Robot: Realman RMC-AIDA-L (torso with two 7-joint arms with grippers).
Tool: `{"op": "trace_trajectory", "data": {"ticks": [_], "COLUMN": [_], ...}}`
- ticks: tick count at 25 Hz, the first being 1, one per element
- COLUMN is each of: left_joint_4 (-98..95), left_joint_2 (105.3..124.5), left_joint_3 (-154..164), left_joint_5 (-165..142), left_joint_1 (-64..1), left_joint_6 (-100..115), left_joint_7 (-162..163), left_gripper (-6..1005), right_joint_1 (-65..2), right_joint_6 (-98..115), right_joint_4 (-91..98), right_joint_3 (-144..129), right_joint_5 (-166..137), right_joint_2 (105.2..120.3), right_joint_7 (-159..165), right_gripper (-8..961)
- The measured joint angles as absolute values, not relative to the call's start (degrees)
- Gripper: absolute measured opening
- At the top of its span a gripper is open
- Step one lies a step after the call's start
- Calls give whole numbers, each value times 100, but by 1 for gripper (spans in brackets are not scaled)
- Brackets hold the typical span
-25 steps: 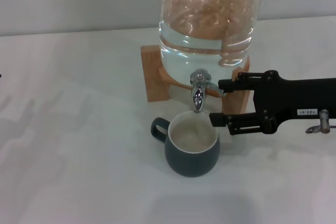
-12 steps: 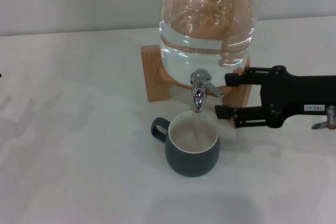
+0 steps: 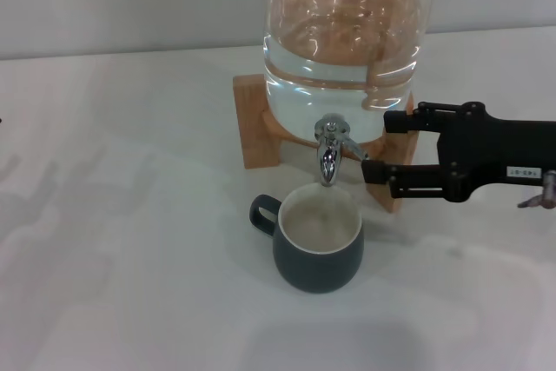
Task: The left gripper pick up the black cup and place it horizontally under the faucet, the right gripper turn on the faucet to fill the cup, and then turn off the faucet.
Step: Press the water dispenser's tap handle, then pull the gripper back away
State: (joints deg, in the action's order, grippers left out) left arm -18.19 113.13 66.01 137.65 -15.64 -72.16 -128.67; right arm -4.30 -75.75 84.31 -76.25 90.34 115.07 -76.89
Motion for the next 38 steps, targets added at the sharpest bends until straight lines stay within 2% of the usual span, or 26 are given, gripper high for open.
{"op": "trace_trajectory", "data": {"ticks": [20, 38], "left_joint_4": [-1880, -1908], "left_joint_2": [11232, 11233], "left_joint_3": [6601, 6601], "left_joint_5": [13766, 13763], "left_joint_1": [-1664, -1631], "left_joint_6": [-7134, -7135], "left_joint_7": [-12945, -12955], "left_gripper": [643, 643], "right_joint_1": [751, 771], "right_joint_6": [-5719, -5284], "right_joint_4": [10107, 9985], "right_joint_3": [-9209, -9332], "right_joint_5": [8147, 8129], "right_joint_2": [11553, 11557], "right_joint_7": [-6992, -6996], "right_gripper": [778, 777]}}
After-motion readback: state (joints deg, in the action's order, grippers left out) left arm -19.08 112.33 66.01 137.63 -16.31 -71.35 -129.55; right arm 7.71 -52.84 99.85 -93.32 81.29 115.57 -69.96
